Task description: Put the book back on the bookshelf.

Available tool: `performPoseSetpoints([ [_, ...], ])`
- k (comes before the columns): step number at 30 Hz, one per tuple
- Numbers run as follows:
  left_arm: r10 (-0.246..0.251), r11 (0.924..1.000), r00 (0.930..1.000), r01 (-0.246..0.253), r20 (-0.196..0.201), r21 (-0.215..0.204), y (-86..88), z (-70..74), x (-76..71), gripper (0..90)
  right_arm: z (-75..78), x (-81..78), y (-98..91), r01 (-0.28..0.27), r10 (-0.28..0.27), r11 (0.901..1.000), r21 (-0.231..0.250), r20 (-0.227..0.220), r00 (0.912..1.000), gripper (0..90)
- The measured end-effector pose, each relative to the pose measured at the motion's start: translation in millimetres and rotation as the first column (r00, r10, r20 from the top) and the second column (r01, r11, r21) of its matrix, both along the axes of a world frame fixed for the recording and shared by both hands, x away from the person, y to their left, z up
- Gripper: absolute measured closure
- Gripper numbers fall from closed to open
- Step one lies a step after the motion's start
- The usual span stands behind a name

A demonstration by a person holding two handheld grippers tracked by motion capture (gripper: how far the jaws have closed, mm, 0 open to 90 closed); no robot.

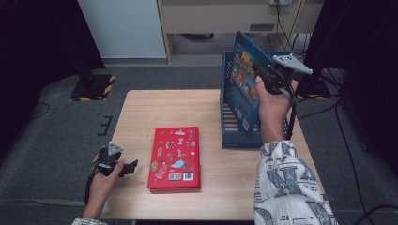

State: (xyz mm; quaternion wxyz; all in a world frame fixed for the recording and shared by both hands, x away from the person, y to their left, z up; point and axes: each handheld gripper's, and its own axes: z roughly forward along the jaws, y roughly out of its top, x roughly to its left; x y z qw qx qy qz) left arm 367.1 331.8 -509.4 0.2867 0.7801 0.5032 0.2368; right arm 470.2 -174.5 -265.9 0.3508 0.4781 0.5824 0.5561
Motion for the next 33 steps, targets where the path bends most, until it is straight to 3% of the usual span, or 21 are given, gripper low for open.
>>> performPoseSetpoints([
  [16, 0.003, 1.0, 1.0, -0.003, 0.007, -0.007, -0.6, 0.4, 0.0, 4.5, 4.7, 15.1, 6.4, 0.018, -0.018, 0.9998, 0.0, 0.002, 0.9998, 83.0],
  [33, 0.005, 0.9999, 0.9999, -0.005, 0.011, -0.009, -0.7, 0.7, -0.2, 4.6, -1.2, 24.7, 11.8, 0.036, -0.036, 0.9993, -0.001, -0.008, 0.9993, 83.0],
])
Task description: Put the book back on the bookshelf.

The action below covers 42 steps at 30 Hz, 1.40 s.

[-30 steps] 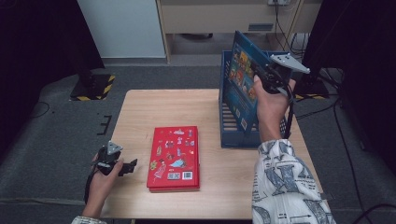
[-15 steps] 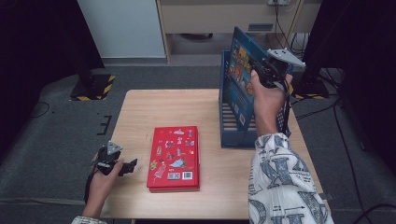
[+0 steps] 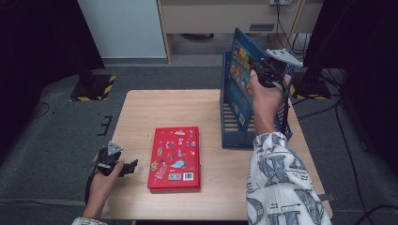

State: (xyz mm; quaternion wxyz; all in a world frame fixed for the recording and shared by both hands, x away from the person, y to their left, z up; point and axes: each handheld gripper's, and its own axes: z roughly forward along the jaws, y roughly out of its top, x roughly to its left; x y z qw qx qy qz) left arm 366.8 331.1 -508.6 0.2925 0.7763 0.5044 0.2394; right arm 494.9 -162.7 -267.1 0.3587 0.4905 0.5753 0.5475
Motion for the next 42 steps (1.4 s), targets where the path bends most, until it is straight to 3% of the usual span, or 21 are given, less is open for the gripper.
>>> performPoseSetpoints([
  [18, -0.005, 1.0, 1.0, 0.005, 0.002, -0.005, -0.6, 0.1, 0.4, 4.7, -4.5, 11.3, 3.7, 0.019, -0.019, 0.9998, 0.01, 0.0, 0.9998, 83.0],
  [42, -0.006, 0.9999, 1.0, 0.006, 0.004, -0.008, -0.6, 0.3, 0.4, 4.8, -17.5, 18.9, 20.4, 0.018, -0.017, 0.9994, -0.03, 0.027, 0.9995, 83.0],
])
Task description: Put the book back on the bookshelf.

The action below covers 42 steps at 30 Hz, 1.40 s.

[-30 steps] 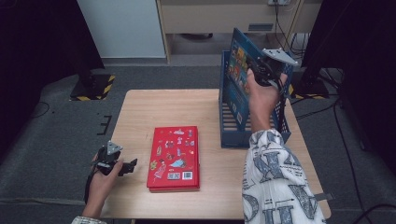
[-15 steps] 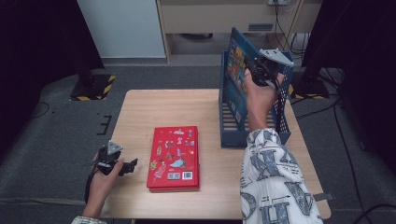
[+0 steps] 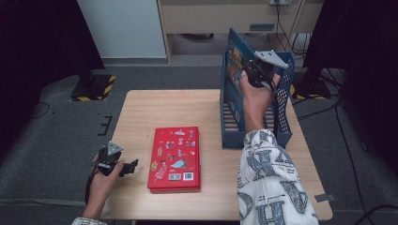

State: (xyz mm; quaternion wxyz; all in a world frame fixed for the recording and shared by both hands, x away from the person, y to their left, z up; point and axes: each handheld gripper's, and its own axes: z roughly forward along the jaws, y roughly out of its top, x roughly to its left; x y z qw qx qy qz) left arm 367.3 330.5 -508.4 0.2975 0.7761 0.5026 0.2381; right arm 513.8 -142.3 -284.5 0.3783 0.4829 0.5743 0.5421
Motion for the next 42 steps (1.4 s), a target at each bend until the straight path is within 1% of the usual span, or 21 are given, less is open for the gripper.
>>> performPoseSetpoints([
  [4, -0.008, 0.9999, 1.0, 0.008, -0.004, 0.009, -0.8, 0.1, 0.1, 4.8, -5.0, 1.9, -0.7, 0.002, -0.002, 1.0, -0.001, 0.002, 1.0, 83.0],
  [13, -0.014, 0.9998, 0.9999, 0.015, -0.006, 0.011, -2.4, -0.3, 0.0, 4.9, -14.4, 3.1, -1.7, 0.012, -0.013, 0.9999, 0.009, 0.007, 0.9999, 83.0],
  [16, -0.014, 0.9998, 0.9999, 0.014, -0.004, 0.012, -1.8, 0.1, -0.3, 4.9, -21.8, 3.7, 0.6, 0.007, -0.007, 1.0, -0.002, -0.007, 1.0, 83.0],
  [19, -0.013, 0.9998, 0.9999, 0.013, -0.004, 0.012, -1.8, -0.1, 0.0, 4.9, -25.0, 3.7, 1.1, 0.007, -0.007, 1.0, -0.007, -0.01, 0.9999, 83.0],
  [24, -0.018, 0.9997, 0.9998, 0.018, -0.007, 0.015, -3.2, -0.8, 1.0, 4.9, -38.3, 6.0, 1.7, 0.015, -0.015, 0.9998, -0.009, -0.027, 0.9995, 82.9],
  [25, -0.019, 0.9997, 0.9998, 0.019, -0.007, 0.015, -3.2, -0.7, 1.1, 4.9, -38.3, 6.0, 1.7, 0.015, -0.015, 0.9998, -0.009, -0.027, 0.9995, 82.9],
  [28, -0.017, 0.9997, 0.9998, 0.017, -0.006, 0.014, -2.7, -0.5, 0.8, 4.9, -47.6, 7.1, 4.5, 0.016, -0.016, 0.9998, -0.015, -0.039, 0.9991, 82.9],
  [31, -0.018, 0.9997, 0.9998, 0.018, -0.006, 0.014, -2.7, -0.6, 0.9, 4.9, -51.1, 7.4, 7.0, 0.009, -0.01, 0.9997, -0.023, -0.04, 0.9992, 82.9],
  [35, -0.021, 0.9997, 0.9997, 0.021, -0.008, 0.013, -3.6, -0.9, 1.3, 4.9, -56.5, 5.0, 10.8, 0.008, -0.009, 0.9995, -0.032, -0.048, 0.9988, 82.6],
  [38, -0.02, 0.9997, 0.9998, 0.02, -0.006, 0.015, -3.6, -0.6, 1.3, 4.9, -57.5, 2.8, 10.8, 0.004, -0.005, 0.9994, -0.033, -0.045, 0.999, 82.4],
  [42, -0.022, 0.9996, 0.9997, 0.022, -0.007, 0.018, -4.0, -0.5, 1.3, 4.9, -59.2, -3.1, 9.1, 0.005, -0.008, 0.9991, -0.041, -0.055, 0.9985, 82.1],
])
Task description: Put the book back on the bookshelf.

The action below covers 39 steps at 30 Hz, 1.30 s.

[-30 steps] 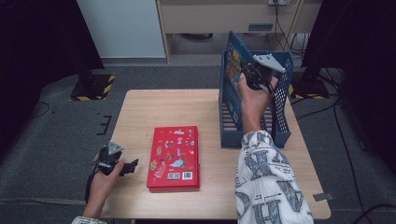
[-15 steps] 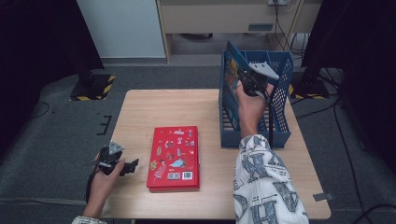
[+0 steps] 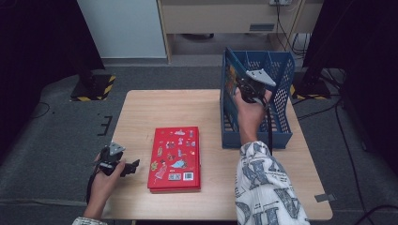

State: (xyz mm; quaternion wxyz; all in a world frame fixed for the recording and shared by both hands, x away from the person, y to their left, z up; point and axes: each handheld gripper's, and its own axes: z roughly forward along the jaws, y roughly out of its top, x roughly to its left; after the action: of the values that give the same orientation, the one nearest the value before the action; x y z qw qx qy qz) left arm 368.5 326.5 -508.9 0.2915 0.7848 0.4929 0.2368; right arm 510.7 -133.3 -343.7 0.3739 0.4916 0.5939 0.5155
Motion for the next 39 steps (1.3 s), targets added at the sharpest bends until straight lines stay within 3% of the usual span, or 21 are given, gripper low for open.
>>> performPoseSetpoints([
  [13, -0.004, 1.0, 1.0, 0.004, 0.001, 0.0, -1.3, 0.7, -1.4, 4.9, -10.5, -18.3, 0.8, 0.001, -0.002, 0.9998, -0.022, -0.035, 0.9994, 81.3],
  [23, -0.001, 1.0, 1.0, 0.001, 0.001, -0.003, -0.8, 0.9, -1.2, 4.9, -0.7, -21.0, 0.8, -0.045, 0.043, 0.9985, -0.03, -0.063, 0.9971, 76.3],
  [39, 0.002, 0.9999, 1.0, -0.002, 0.0, -0.016, 0.5, 0.8, -2.3, 5.0, 10.0, -16.7, 2.1, -0.064, 0.063, 0.9978, -0.017, -0.055, 0.9965, 72.2],
])
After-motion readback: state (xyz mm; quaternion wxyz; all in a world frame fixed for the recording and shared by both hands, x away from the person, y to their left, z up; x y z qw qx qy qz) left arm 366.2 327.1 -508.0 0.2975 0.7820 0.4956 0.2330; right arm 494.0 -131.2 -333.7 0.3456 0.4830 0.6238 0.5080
